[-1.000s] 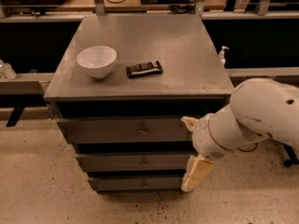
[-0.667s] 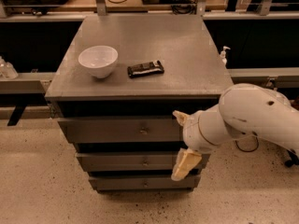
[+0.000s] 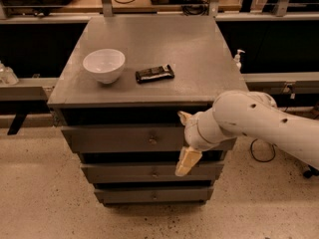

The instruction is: Open top drawer

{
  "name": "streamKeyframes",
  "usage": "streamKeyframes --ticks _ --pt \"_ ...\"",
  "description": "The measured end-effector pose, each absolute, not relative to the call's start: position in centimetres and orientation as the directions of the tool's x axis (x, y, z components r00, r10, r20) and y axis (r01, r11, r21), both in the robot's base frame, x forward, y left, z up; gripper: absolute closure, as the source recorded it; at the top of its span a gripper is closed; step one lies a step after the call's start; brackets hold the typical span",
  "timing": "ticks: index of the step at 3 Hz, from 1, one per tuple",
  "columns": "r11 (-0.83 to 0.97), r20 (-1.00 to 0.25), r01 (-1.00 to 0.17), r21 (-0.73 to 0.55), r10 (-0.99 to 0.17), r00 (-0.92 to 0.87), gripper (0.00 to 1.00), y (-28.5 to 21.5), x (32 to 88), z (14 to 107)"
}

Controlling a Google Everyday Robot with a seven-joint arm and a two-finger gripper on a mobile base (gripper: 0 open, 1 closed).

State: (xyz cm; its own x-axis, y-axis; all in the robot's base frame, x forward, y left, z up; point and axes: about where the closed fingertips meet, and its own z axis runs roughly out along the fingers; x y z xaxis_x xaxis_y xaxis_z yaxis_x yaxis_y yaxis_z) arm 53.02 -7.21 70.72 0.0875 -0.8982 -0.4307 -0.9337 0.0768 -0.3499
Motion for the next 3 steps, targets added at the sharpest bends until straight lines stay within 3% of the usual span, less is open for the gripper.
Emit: streamKeyframes --ticks 2,3 --pt "0.018 -0.326 -0.931 -0.363 -0.939 0.109 0.00 -7.0 55.9 67.2" --pt "0.016 -0.302 -0.938 -0.347 -0.948 0.096 0.18 -7.4 56.9 66.3"
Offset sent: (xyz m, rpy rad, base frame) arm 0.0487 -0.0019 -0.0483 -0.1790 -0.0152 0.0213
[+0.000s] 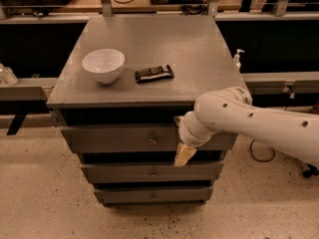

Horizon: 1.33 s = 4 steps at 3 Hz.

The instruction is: Open top drawer

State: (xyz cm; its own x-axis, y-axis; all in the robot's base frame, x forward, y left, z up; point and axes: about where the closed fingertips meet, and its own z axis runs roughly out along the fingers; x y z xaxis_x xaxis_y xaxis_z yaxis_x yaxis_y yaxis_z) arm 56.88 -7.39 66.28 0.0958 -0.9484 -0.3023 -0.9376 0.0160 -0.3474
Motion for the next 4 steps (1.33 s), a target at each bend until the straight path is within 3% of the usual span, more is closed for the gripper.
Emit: streamKeyframes --ticks 1,3,4 --pt "0.022 -0.288 -0.946 -0.323 -0.955 0.076 0.49 -7.5 57.3 65.8" --pt "0.044 -0.307 -0.951 -0.305 -0.950 0.055 0.95 -7.4 56.6 66.9" --pt "0.044 -0.307 -0.951 -0.305 -0.950 0.055 0.00 -7.4 56.6 67.3"
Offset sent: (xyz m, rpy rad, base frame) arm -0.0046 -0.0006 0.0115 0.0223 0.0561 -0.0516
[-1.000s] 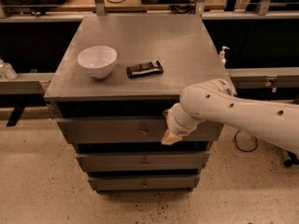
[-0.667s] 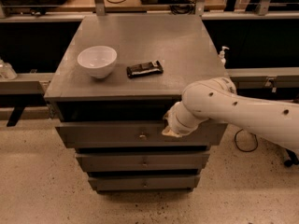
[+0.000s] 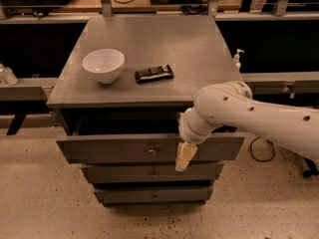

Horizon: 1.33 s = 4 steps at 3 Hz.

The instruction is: Open top drawer

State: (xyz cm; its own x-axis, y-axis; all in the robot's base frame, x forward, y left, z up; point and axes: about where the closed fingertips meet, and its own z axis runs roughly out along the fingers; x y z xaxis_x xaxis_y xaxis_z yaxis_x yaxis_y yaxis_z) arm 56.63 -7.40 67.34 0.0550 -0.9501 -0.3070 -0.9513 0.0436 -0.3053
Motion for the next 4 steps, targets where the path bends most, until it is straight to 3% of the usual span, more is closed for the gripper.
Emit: streamKeyframes --ticks 2,3,4 --pt "0.011 -0.305 -0.971 -0.238 -0.950 0.064 0.00 -7.1 55.6 66.3" --pt "-0.018 -0.313 -0.990 -0.137 -0.948 0.061 0.18 -6.4 52.4 66.4" --pt "-0.034 -0.312 -0.997 -0.063 -0.949 0.052 0.42 -6.2 49.8 67.0"
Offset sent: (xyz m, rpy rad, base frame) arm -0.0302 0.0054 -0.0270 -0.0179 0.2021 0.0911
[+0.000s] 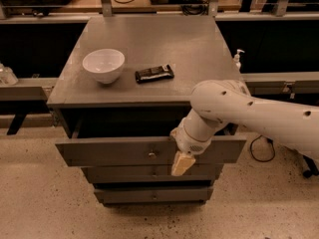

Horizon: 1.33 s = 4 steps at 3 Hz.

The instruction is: Open top drawer

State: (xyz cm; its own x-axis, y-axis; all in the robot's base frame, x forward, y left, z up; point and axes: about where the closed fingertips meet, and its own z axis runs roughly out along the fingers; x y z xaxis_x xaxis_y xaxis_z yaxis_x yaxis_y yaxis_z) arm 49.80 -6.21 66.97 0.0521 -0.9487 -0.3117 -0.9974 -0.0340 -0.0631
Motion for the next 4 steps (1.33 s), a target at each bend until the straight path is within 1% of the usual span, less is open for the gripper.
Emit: streamKeyframes --ticks 2,3,4 --pt "-0.086 -0.314 -0.996 -0.037 -0.945 0.093 0.88 -5.5 47.0 70.4" --pt "-0.128 -0.341 -0.990 -0.053 -0.930 0.139 1.00 -5.0 46.2 72.1" --pt "-0.149 -0.346 -0.983 -0.103 -0.922 0.176 1.00 -4.4 47.1 72.9"
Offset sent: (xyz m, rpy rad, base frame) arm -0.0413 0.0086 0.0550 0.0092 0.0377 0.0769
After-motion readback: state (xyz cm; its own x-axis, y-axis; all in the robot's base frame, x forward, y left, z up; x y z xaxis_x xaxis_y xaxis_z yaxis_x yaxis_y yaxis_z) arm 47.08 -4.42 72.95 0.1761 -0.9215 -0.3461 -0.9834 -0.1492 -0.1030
